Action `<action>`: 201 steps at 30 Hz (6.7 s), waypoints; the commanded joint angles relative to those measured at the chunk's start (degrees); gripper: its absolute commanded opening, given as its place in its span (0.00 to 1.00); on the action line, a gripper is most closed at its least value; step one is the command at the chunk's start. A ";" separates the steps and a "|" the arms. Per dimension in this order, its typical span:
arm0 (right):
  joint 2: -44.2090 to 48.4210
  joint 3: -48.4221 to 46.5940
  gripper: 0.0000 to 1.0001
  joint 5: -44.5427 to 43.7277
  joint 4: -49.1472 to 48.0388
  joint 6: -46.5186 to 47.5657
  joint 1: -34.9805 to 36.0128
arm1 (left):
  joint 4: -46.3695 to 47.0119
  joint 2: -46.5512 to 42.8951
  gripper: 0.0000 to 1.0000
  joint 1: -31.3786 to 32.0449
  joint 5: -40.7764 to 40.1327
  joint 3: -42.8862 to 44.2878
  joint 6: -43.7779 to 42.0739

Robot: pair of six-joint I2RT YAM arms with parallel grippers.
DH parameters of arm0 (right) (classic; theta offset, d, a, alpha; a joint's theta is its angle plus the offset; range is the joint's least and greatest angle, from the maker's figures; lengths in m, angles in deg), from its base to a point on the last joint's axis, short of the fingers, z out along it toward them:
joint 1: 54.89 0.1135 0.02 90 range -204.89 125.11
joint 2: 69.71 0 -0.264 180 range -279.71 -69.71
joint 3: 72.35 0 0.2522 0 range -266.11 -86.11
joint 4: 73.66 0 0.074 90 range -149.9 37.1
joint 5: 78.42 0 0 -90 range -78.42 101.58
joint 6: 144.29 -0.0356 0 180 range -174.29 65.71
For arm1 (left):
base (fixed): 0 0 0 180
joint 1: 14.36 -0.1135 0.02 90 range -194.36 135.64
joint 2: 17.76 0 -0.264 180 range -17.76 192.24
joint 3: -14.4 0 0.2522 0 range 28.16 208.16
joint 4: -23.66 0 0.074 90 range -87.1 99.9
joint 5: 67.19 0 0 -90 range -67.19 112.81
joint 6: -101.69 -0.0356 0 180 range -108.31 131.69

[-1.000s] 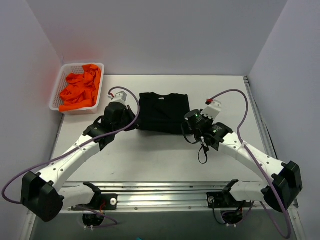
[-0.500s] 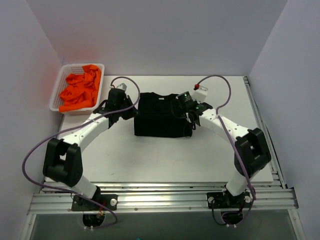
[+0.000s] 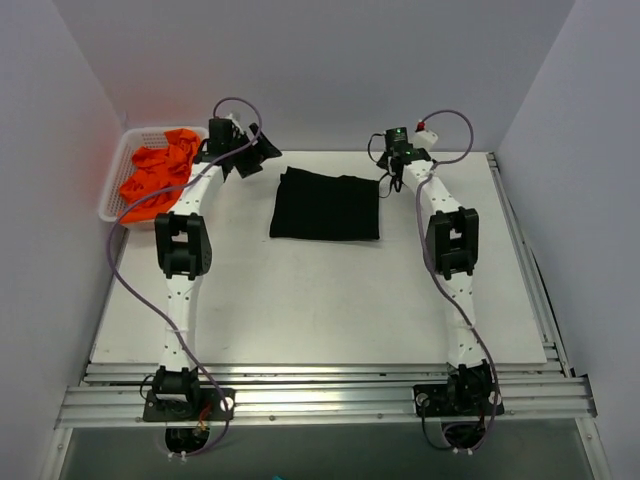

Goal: Fold and stack the t-shirts
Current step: Fold the tshirt, then neatly place the folded tshirt to the corner, then reset both grippers

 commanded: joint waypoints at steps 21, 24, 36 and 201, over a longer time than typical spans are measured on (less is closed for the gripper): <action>38.34 59.70 1.00 11.35 -21.46 6.56 3.02 | 23.93 -38.93 0.94 -0.54 -6.50 -57.62 -5.40; 37.46 58.03 1.00 9.51 -19.89 7.44 4.96 | 25.96 -41.49 0.94 -0.10 -8.17 -62.55 -6.28; 28.68 55.13 1.00 12.23 -22.78 5.16 8.82 | 27.29 -42.20 0.94 -0.27 -9.06 -66.96 -8.30; 46.86 74.71 0.00 -12.73 -15.30 -3.28 -13.06 | 27.55 -44.93 0.94 0.43 -8.53 -70.48 -10.59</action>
